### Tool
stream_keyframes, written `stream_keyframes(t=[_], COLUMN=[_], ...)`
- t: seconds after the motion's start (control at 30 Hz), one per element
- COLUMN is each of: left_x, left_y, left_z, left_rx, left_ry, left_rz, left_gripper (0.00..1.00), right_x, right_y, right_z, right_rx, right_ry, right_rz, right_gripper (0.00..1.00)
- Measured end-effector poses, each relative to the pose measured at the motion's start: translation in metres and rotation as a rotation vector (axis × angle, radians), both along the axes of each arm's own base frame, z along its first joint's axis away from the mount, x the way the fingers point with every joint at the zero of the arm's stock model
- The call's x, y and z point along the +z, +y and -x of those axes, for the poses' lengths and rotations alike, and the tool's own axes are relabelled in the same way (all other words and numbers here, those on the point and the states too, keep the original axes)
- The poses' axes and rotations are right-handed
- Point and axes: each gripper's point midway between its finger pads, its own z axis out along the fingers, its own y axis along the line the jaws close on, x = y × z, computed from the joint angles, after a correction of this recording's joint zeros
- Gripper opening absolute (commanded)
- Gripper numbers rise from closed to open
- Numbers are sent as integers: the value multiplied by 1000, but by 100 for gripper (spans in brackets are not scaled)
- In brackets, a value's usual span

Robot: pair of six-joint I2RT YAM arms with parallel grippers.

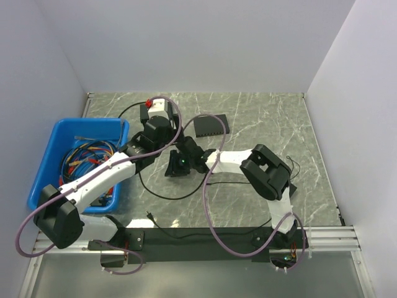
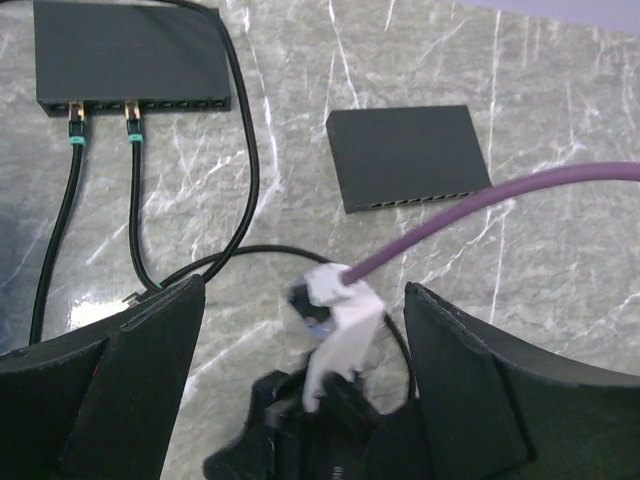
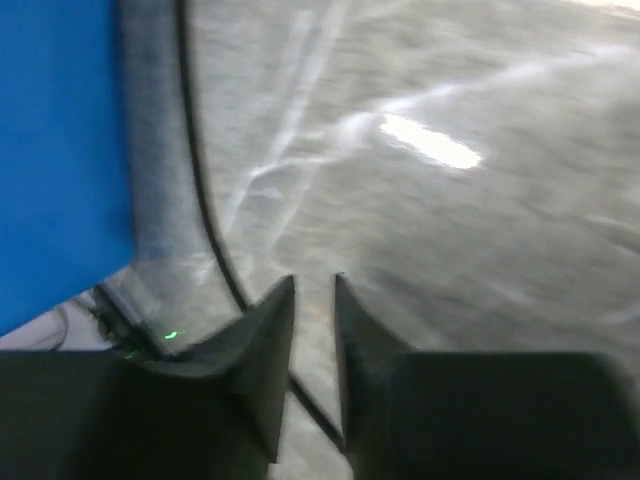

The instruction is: Insert the plug into the switch port

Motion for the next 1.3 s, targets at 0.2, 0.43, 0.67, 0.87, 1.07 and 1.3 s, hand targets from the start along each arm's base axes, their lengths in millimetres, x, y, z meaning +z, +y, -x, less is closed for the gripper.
stream_keyframes(t=[0.2,0.43,0.67,0.87,1.07,1.3], left_x=[-15,-32,-47,-51,-57,-59], left_y=[2,4,6,7,8,8], left_z=[2,6,11,13,16,17], left_rx=[1,2,9,7,5,6], left_ry=[27,55,82,85,96,100], left_rz=[-17,-34,-34,-30,-35,-31], left_gripper=[86,86,86,86,86,86], right_x=[1,99,87,33,29,17], right_y=[-57,-132,-179,-218,-222,-205], right_z=[9,-2,2,25,33,38], right_rx=[-54,-190,-203,-117,-22,85], right_ry=[-88,-404,-435,-318,-316,-305], right_rz=[158,241,454,702,734,696], right_gripper=[55,60,63,64,65,64])
